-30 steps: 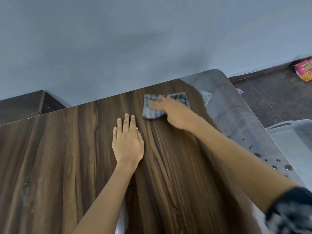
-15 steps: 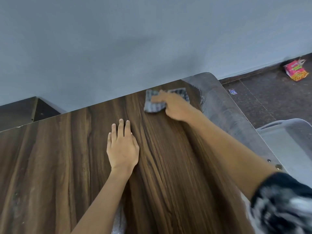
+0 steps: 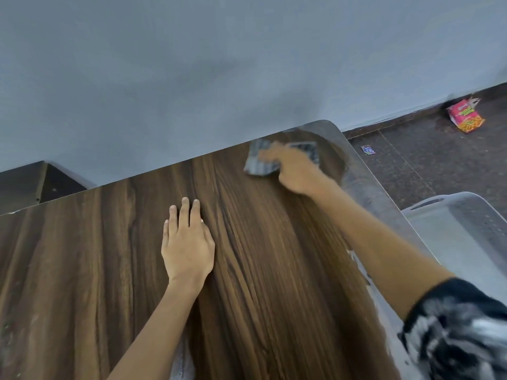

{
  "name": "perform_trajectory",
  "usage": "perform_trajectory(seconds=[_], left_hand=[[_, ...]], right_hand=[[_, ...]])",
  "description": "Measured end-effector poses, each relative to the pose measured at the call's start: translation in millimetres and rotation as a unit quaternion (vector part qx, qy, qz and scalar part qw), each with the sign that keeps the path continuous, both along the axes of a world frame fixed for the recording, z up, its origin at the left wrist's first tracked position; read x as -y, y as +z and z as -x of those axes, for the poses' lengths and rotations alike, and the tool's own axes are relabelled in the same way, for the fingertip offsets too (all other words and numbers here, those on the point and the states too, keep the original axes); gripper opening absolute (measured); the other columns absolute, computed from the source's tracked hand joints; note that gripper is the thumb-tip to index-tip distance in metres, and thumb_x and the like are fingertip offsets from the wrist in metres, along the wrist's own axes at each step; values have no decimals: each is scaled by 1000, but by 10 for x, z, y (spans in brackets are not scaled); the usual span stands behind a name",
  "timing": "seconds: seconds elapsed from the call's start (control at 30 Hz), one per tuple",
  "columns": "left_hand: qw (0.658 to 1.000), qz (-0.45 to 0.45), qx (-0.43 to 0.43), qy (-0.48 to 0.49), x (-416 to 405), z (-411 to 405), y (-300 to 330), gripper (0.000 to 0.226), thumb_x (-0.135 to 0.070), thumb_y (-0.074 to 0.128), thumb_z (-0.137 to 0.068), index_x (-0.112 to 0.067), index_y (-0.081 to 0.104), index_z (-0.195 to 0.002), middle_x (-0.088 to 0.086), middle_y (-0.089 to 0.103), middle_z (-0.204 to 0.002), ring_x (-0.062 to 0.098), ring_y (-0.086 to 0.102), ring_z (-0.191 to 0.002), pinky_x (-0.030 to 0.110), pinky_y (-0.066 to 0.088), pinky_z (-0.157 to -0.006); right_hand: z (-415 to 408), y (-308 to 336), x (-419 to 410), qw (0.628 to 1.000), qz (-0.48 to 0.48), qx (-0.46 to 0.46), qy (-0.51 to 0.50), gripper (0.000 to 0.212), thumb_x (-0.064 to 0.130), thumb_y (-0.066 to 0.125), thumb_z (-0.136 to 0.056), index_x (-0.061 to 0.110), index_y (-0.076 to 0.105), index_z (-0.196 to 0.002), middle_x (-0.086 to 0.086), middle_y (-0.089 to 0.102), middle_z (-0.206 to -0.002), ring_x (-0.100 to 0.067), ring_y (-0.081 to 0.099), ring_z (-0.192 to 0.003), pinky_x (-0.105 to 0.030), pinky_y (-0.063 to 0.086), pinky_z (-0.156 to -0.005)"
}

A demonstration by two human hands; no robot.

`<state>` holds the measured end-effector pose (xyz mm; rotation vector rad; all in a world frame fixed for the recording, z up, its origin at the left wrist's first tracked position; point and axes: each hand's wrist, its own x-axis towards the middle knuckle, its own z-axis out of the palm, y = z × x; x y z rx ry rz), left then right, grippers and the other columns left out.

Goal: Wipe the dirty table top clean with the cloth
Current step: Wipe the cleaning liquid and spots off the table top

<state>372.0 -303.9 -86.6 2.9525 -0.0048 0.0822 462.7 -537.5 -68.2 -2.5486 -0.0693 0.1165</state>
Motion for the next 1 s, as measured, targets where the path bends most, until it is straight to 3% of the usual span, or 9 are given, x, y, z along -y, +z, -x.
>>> perform_trajectory(seconds=[0.13, 0.3, 0.43, 0.6, 0.67, 0.73, 0.8, 0.93, 1.0], left_hand=[[1000, 5, 1, 6, 6, -2, -5, 45, -19, 33, -96, -11, 36, -140, 8, 33, -149, 28, 24, -140, 41, 21, -114], [1000, 5, 1, 0, 3, -12, -14, 45, -20, 34, -96, -11, 36, -140, 9, 33, -149, 29, 24, -140, 41, 21, -113], [1000, 7, 0, 4, 6, -8, -9, 44, -19, 34, -96, -11, 36, -140, 9, 33, -149, 29, 24, -140, 41, 21, -113], [1000, 9, 9, 3, 25, 15, 0, 43, -16, 36, -96, -7, 39, -138, 12, 37, -146, 32, 29, -138, 44, 26, -111], [1000, 10, 5, 5, 38, 28, 15, 43, -16, 36, -96, -8, 40, -138, 12, 38, -146, 31, 30, -137, 45, 29, -110], [1000, 11, -8, 6, 65, 57, 39, 43, -16, 35, -96, -10, 38, -139, 9, 37, -146, 29, 30, -138, 45, 31, -109], [1000, 14, -20, 6, 87, 92, 48, 43, -13, 36, -97, -12, 36, -140, 7, 36, -147, 28, 28, -138, 46, 33, -109], [999, 31, -32, 6, 172, 297, 87, 51, -1, 39, -94, -14, 31, -143, 4, 33, -149, 26, 25, -139, 42, 35, -108], [999, 38, -34, 0, 236, 468, 107, 55, 3, 39, -92, -15, 29, -144, 3, 30, -150, 25, 23, -139, 40, 35, -109]], right_hand=[[627, -101, 187, 988, -14, 33, 151, 62, -15, 46, -82, 19, 49, -133, 2, 44, -143, -14, 30, -138, -27, 17, -117], [99, -49, 703, 996, 50, 31, -69, 64, -9, 41, -84, 20, 38, -140, -1, 34, -149, -23, 28, -139, -34, 20, -115], [-280, 102, 243, 995, 54, 8, -87, 65, -5, 43, -87, 19, 28, -145, -4, 22, -154, -27, 18, -143, -40, 19, -115], [542, 119, -84, 997, 22, 19, 64, 76, -12, 43, -83, 28, 26, -145, 8, 11, -154, -13, 8, -142, -33, 5, -115], [1091, 46, 43, 988, 34, 61, 137, 72, -12, 42, -81, 22, 31, -143, 10, 24, -150, -12, 15, -141, -30, 8, -115], [1351, 5, 330, 994, 54, 66, 67, 67, -9, 39, -74, 14, 44, -137, -4, 46, -142, -27, 35, -136, -40, 25, -112], [1126, 40, 571, 990, 119, 52, -59, 62, -5, 42, -77, 16, 43, -136, -8, 47, -141, -33, 38, -133, -44, 36, -106], [692, 202, 291, 986, 100, 30, -127, 68, -3, 52, -83, 20, 32, -143, -2, 29, -152, -27, 24, -141, -39, 24, -114], [880, 194, 26, 995, 58, 22, -74, 73, -10, 49, -82, 22, 30, -144, -1, 25, -153, -24, 21, -142, -37, 17, -116]])
